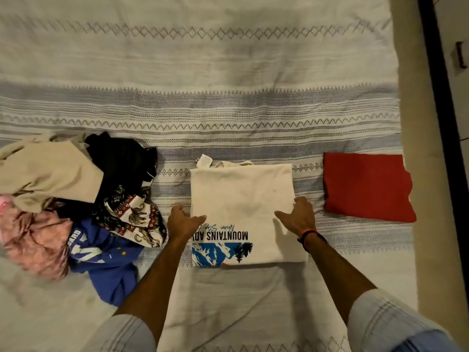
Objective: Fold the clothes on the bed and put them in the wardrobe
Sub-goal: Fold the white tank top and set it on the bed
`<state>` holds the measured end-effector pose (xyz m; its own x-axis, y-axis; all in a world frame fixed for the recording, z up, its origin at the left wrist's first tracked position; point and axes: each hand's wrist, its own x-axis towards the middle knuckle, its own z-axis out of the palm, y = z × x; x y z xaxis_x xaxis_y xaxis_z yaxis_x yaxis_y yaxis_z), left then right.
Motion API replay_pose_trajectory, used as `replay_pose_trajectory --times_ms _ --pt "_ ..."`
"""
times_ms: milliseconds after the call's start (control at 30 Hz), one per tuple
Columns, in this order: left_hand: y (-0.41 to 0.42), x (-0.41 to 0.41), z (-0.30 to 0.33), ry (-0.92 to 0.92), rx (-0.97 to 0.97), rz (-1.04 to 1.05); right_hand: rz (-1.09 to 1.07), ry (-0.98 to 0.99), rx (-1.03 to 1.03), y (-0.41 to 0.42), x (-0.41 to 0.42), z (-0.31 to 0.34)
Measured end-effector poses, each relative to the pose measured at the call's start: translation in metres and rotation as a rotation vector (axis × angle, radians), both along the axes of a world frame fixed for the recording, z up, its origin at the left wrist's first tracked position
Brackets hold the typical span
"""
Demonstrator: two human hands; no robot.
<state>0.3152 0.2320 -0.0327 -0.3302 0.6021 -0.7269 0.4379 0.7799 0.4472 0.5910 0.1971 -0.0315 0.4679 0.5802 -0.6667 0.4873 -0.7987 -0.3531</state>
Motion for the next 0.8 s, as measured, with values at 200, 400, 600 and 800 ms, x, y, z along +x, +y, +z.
replay_pose_trajectory --times_ms 200,400,600,800 --pt "-0.009 -0.003 -0.031 -0.088 -0.007 0.014 -0.176 0.086 0.076 -0.014 0.006 -0.035" --pt "-0.013 0.004 -0.045 -0.198 0.01 -0.001 -0.086 0.168 0.117 -0.014 -0.005 -0.043" --pt "-0.014 0.002 -0.044 -0.282 0.098 -0.062 -0.194 0.356 0.195 -0.014 -0.017 -0.046" --pt "-0.012 0.01 -0.022 -0.334 0.135 -0.028 -0.253 0.417 0.296 -0.015 -0.015 -0.034"
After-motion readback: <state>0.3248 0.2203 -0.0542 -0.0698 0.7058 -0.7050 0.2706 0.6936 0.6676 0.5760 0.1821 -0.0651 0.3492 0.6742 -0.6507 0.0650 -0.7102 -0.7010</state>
